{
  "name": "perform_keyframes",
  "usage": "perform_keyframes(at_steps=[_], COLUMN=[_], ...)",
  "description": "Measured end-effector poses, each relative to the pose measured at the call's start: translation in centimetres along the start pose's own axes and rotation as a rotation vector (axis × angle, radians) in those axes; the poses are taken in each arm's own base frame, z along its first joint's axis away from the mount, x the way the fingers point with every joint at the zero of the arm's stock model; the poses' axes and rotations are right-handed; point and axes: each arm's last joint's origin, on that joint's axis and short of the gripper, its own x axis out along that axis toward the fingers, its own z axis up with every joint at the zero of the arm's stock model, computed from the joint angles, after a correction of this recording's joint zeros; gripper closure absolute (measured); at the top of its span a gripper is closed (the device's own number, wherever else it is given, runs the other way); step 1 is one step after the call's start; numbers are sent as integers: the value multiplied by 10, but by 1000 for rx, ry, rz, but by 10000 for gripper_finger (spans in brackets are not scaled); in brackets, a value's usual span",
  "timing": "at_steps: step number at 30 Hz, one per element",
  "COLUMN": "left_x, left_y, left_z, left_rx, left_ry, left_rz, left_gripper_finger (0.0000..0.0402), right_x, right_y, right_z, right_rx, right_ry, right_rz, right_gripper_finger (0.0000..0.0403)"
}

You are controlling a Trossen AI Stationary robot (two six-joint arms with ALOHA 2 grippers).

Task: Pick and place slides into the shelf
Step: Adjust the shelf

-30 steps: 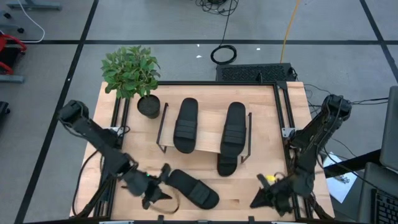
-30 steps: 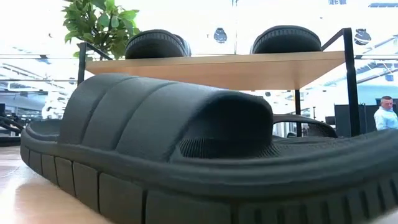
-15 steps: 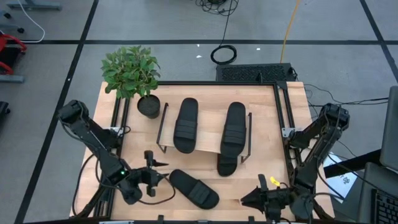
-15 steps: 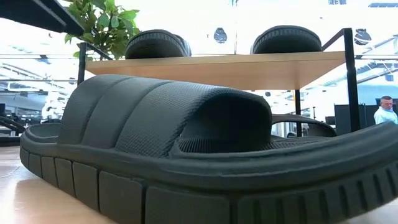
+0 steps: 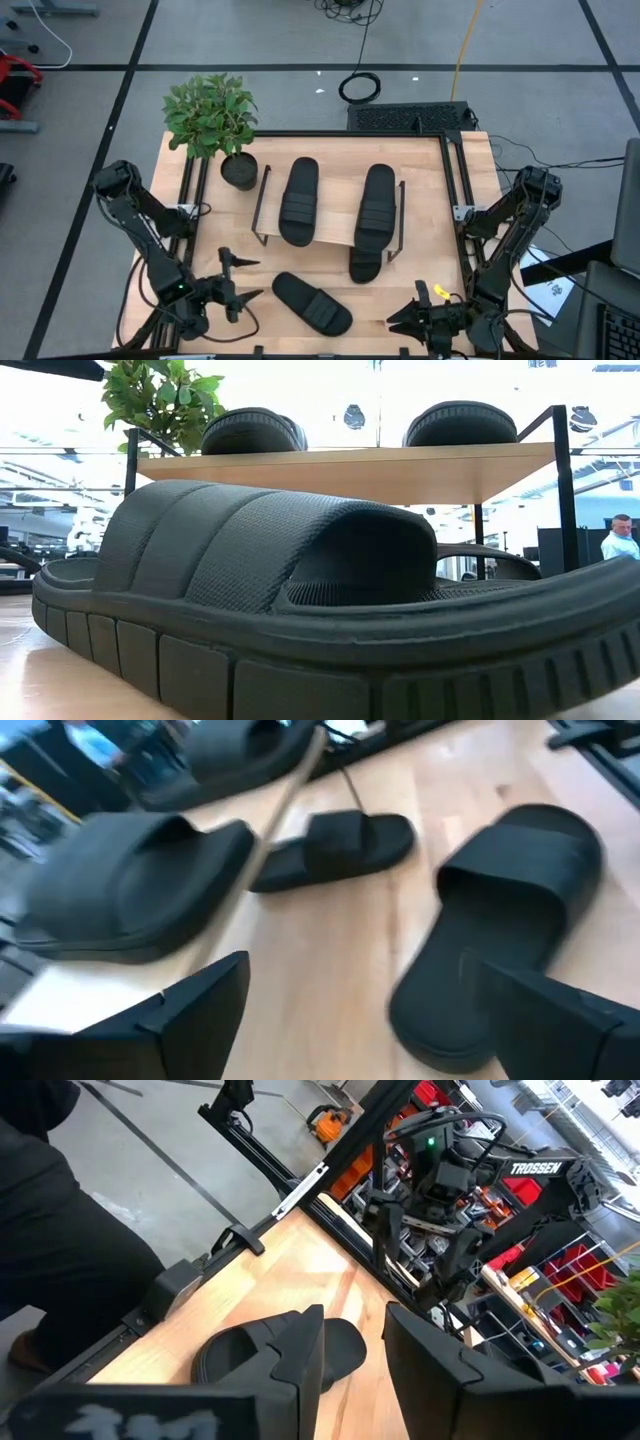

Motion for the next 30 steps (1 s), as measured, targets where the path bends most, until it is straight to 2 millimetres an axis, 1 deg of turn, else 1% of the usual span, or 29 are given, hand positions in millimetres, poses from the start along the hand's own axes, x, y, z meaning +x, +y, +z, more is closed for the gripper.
perform_keyframes(at_steps=[4, 8, 14, 30], left_x=[-7, -7, 2, 18], left_y=[3, 9, 26, 45], left_z=[-3, -11, -20, -23], left_rx=[0, -14, -123, -188], left_ry=[-28, 9, 71, 152], left_rz=[50, 85, 188, 298], left_gripper_finger=[26, 25, 25, 25], right_x=[0, 0, 0, 0], right_y=[0, 0, 0, 0], right_z=[-1, -1, -1, -1], right_rx=[24, 27, 19, 19], right_ry=[4, 4, 4, 4], right_rz=[2, 2, 2, 3], right_gripper_finger=[303, 303, 303, 303])
